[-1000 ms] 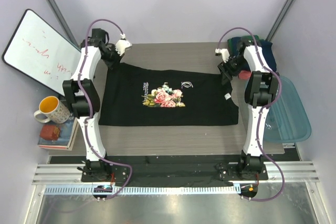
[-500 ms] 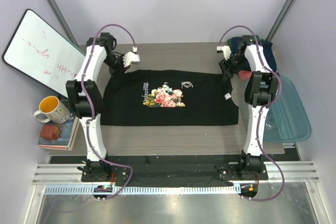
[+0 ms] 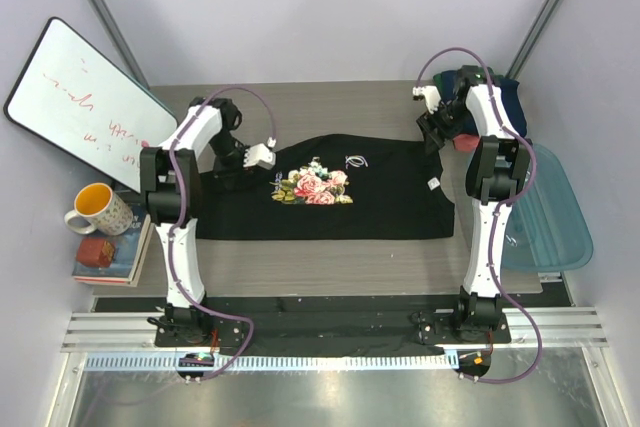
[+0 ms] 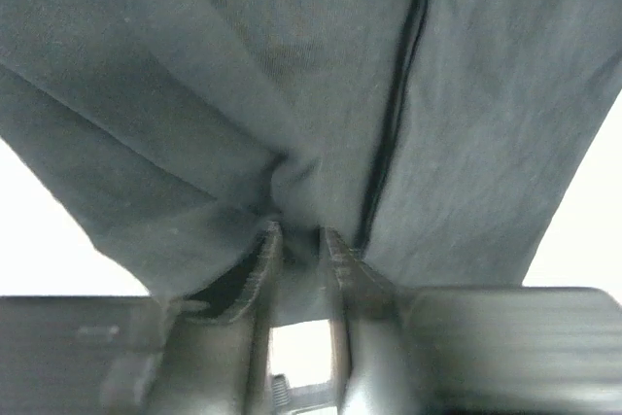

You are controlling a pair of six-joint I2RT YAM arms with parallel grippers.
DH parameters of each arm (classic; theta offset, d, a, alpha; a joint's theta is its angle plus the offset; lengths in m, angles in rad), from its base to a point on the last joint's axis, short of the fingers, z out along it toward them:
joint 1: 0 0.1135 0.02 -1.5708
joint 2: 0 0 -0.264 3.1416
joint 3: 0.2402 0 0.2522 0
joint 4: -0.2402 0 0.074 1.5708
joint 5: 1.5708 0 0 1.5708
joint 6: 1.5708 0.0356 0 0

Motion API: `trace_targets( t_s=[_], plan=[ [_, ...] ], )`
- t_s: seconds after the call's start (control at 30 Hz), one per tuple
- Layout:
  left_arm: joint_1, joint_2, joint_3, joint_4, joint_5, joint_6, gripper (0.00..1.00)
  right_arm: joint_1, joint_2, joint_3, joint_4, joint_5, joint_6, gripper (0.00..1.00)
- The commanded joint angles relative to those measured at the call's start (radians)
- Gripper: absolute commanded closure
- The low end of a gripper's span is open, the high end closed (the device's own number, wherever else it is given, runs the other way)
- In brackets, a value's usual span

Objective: Fold and stack the t-shirts
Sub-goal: Grap the side of the flattened tshirt furthest away from the robot with both arms

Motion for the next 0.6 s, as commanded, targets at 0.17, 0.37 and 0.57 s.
trace_targets(
  t_s=[0.17, 0.37, 0.57],
  plan=[
    [-0.003, 0.008, 0.186, -0.334, -0.003, -0.020, 0.54, -0.005, -0.033, 0.003, 0.016, 0.009, -0.003, 0.31],
    [0.012, 0.058, 0.252, -0.314, 0.038, -0.058, 0.55, -0.003, -0.029, 0.017, 0.024, 0.005, -0.001, 0.31],
    [0.020, 0.080, 0.143, -0.283, 0.025, -0.076, 0.56, -0.003, -0.032, 0.017, 0.023, 0.011, -0.010, 0.31]
  ],
)
